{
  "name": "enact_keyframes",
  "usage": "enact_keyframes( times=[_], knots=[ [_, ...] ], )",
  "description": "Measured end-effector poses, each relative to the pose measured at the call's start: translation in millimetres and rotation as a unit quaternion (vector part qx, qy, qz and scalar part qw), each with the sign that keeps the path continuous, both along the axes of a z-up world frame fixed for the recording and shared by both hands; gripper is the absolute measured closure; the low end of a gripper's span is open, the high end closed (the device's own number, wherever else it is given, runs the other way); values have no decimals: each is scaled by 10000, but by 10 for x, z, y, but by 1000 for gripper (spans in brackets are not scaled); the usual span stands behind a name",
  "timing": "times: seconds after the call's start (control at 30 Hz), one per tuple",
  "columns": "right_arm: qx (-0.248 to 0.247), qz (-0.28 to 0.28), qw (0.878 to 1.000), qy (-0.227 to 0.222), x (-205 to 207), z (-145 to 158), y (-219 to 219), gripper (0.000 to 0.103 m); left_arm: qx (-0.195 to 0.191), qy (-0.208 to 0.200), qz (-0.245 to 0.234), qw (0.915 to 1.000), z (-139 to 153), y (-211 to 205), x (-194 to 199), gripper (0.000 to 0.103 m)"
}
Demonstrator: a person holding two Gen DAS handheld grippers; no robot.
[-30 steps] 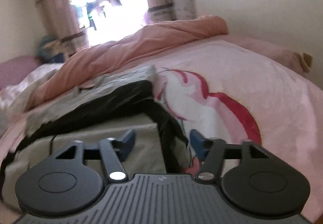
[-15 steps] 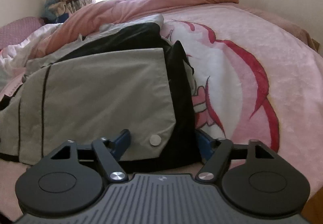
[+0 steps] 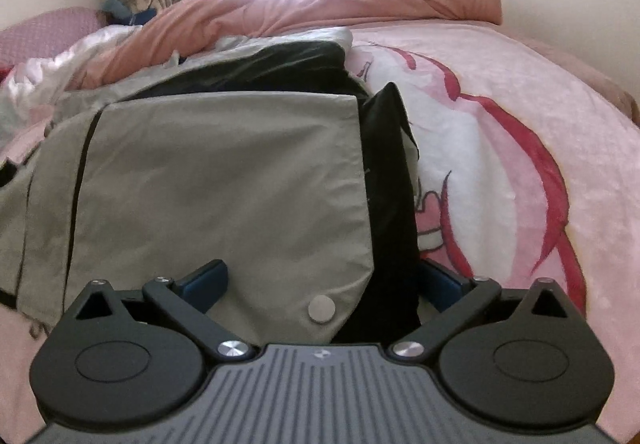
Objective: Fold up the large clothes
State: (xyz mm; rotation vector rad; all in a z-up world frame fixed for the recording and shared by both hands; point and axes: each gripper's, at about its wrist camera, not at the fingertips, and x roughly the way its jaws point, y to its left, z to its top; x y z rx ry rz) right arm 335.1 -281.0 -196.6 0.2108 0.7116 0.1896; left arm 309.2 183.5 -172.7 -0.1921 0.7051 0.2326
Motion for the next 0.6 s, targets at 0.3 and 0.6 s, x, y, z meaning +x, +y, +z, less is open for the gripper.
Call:
enact_keyframes(
  times=[0.3,0.6],
  knots=[
    [446,-367,9982,175,-18,53,-155,7,-611,-35,-462,9971,-29,158,-16,22],
    [774,-215,9965,243,-63,39,-345,45,-353,-22,-489,9982,-63,-39,165,22]
  ],
)
